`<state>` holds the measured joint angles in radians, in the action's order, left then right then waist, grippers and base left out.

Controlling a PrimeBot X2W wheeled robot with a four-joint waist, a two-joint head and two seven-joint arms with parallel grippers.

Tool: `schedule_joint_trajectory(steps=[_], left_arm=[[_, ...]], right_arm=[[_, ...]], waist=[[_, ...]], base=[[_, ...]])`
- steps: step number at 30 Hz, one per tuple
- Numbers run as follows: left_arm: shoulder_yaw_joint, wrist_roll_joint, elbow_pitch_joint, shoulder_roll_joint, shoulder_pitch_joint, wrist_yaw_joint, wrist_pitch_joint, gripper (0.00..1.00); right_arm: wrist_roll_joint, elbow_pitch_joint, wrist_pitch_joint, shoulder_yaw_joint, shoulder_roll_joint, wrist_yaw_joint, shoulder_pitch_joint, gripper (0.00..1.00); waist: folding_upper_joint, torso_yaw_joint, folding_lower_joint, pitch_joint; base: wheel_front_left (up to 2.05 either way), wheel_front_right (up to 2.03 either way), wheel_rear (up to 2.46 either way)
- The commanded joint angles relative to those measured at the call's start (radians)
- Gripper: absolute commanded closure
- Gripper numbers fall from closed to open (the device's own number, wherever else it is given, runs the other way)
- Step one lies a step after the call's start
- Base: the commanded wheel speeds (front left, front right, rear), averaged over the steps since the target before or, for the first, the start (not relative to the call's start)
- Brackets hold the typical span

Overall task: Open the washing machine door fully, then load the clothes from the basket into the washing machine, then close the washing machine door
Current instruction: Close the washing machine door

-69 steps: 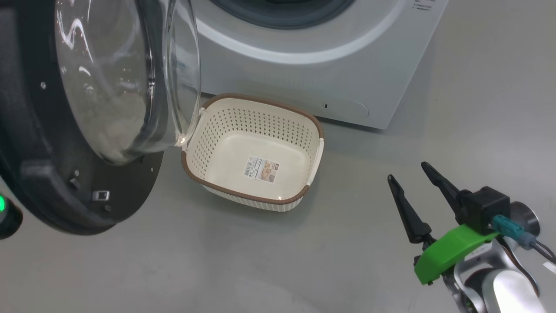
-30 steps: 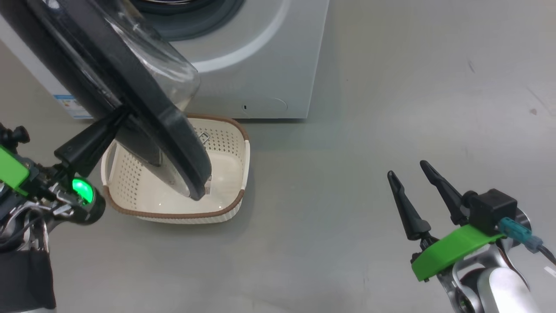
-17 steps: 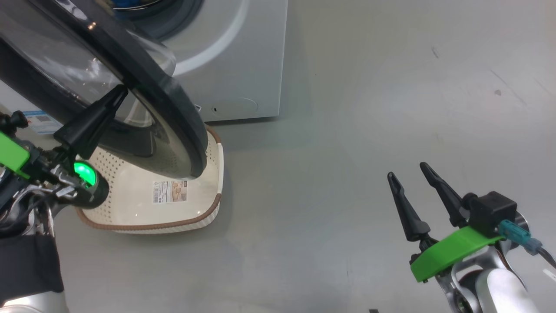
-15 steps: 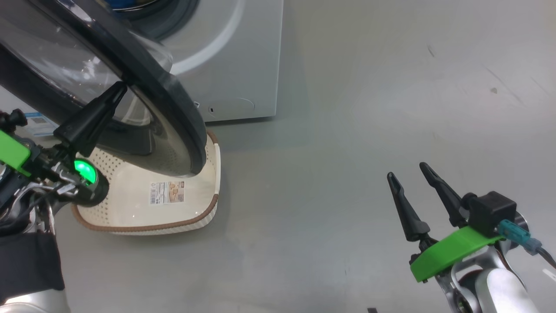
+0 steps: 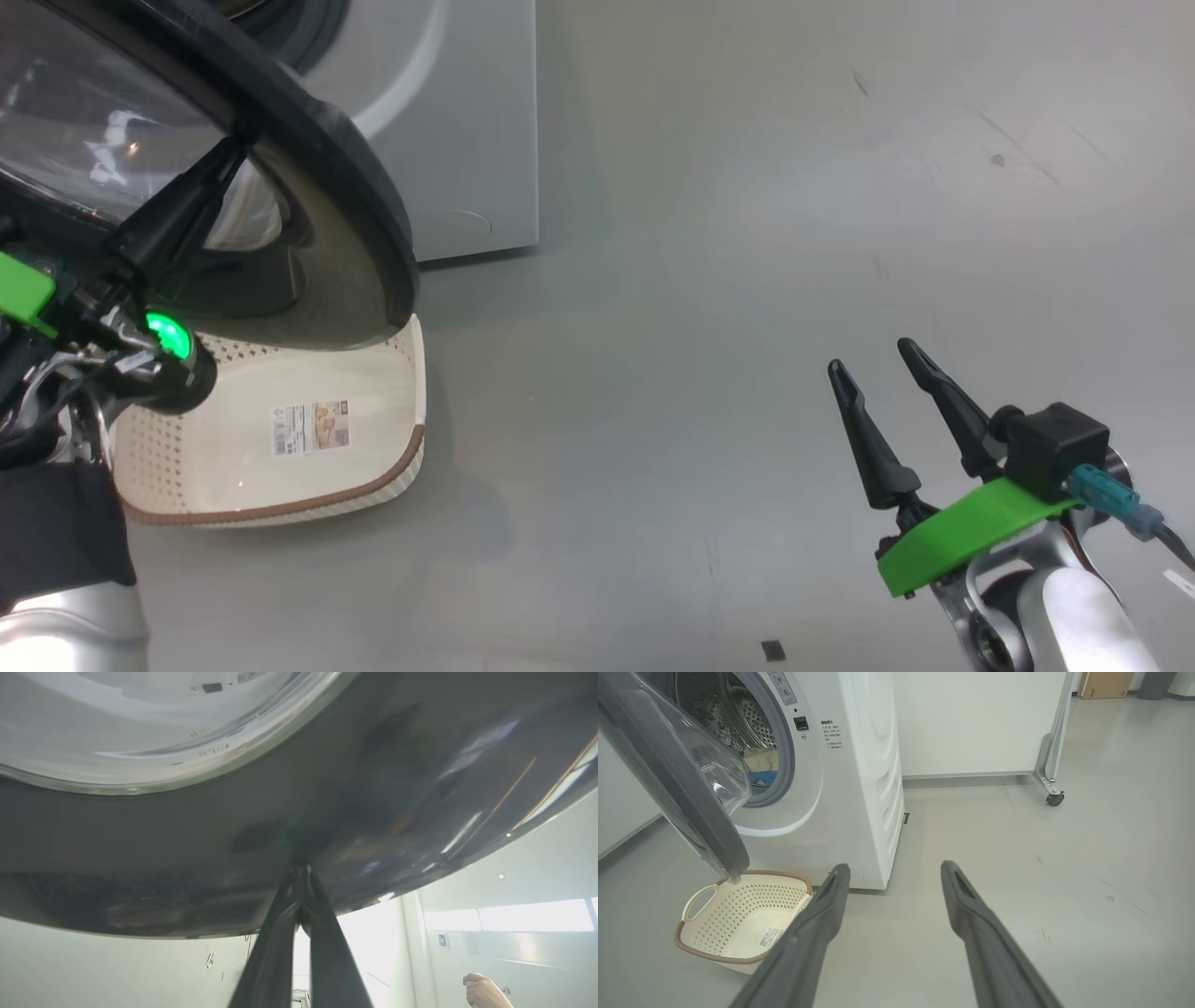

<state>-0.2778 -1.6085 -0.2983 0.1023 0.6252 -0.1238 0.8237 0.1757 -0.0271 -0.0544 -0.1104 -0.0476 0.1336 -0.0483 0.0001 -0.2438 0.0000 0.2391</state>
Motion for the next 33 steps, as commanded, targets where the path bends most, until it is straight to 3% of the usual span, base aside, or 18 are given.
schedule_joint_trajectory(steps=[1,21,33], left_arm=[[-0.029,0.015,0.029,0.028,0.051,-0.007,-0.01,1.0],[-0.026,0.082,-0.014,0.055,0.148,-0.007,-0.134,1.0],[-0.018,0.068,0.054,0.041,0.062,-0.007,-0.156,1.0]], right_arm=[[0.009,-0.028,-0.013,-0.022,-0.003,-0.003,-0.036,0.0],[0.038,0.001,-0.048,-0.043,-0.003,-0.003,-0.05,0.0],[0.045,0.031,-0.075,-0.009,-0.003,-0.003,-0.061,0.0]], waist=[[-0.0001,-0.012,0.0,0.005],[-0.0001,-0.097,0.0,0.025],[-0.0001,-0.034,0.0,0.016]], base=[[0.0,0.0,0.0],[0.0,0.0,0.0],[0.0,0.0,0.0]])
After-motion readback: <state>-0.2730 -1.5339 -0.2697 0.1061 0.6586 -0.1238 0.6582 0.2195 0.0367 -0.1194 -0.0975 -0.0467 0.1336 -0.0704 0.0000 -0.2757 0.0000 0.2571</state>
